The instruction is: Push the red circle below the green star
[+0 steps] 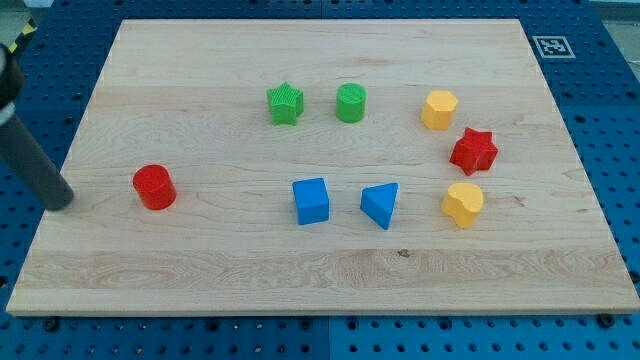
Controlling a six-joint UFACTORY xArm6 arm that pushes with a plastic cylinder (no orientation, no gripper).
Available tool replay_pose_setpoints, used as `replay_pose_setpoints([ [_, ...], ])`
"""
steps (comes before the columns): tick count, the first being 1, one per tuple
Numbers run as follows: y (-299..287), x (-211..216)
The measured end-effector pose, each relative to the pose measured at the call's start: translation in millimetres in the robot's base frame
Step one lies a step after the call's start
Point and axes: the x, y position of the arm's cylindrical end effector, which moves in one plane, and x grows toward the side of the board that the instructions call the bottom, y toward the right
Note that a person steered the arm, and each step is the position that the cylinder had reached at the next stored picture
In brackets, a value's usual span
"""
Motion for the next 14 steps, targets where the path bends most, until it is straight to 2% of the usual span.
replay_pose_setpoints([
  [1, 51.7, 3.0],
  [4, 123.2, 3.0],
  [5, 130.9, 3.0],
  [11, 104.1, 8.6],
  [14, 104.5, -27.9],
])
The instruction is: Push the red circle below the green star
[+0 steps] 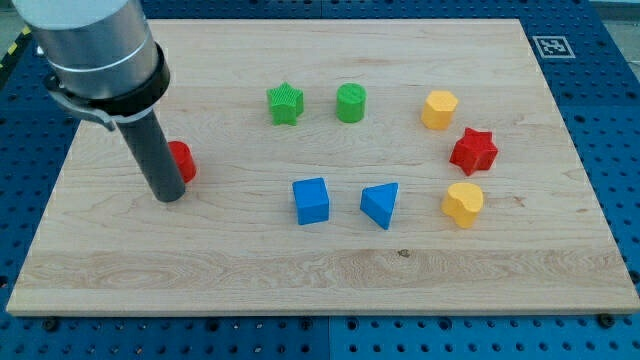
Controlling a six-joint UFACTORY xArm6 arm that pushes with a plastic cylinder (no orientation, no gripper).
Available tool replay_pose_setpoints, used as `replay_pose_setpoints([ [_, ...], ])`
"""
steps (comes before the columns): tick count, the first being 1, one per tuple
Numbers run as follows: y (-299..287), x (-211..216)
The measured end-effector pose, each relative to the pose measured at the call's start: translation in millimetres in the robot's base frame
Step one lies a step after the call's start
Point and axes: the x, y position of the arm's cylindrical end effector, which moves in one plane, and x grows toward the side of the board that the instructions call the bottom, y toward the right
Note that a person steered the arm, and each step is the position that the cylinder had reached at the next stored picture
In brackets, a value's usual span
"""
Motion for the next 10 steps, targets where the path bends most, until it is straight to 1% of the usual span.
replay_pose_setpoints([
  [1, 4.0, -23.6],
  [2, 1.7, -22.6],
  [3, -33.6, -22.7],
  [4, -57.4, -43.5],
  [5, -59.6, -59.4],
  [6, -59.6, -59.4],
  [7, -47.2, -59.4],
  [8, -16.4, -59.4],
  [10, 26.5, -59.4],
])
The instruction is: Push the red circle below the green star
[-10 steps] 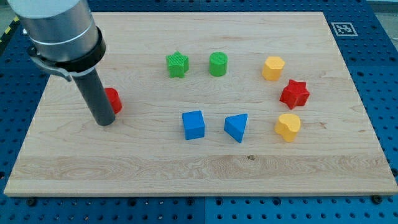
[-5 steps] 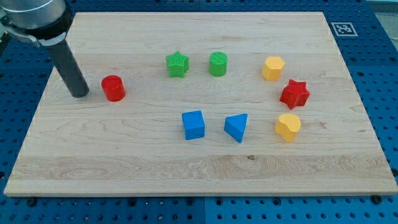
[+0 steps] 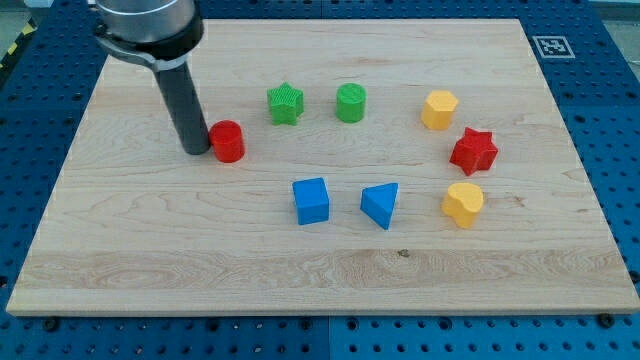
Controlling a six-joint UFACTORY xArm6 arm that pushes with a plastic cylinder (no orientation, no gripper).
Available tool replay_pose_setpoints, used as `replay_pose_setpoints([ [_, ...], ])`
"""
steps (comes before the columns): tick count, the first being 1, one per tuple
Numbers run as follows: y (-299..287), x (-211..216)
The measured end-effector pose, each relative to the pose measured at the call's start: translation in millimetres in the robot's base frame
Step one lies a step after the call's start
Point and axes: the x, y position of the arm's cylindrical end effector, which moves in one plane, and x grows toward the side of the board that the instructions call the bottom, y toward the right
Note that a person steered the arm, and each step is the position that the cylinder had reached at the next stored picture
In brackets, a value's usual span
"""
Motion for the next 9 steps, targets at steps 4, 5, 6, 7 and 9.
replay_pose_setpoints([
  [4, 31.1, -38.4],
  [5, 37.6, -47.8],
  [6, 56.8, -43.8],
  [7, 74.9, -33.9],
  [9, 82.0, -32.9],
])
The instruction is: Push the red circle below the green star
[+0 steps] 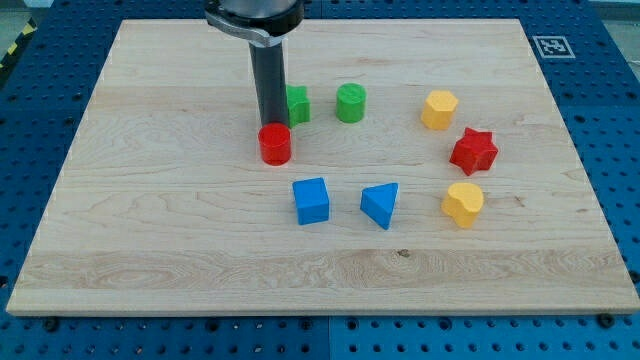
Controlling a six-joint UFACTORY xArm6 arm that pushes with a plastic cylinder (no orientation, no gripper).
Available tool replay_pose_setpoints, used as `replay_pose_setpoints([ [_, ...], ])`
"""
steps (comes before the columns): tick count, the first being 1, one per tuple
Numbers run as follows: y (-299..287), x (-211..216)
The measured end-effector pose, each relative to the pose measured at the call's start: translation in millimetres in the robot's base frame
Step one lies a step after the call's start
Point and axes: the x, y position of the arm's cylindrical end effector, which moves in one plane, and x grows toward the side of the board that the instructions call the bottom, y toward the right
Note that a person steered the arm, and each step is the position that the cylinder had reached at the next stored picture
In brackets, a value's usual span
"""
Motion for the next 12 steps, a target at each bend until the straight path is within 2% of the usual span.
replay_pose_setpoints([
  [2, -58.2, 1.8],
  [5, -58.0, 30.6],
  [9, 1.2, 30.6],
  [12, -16.7, 30.9],
])
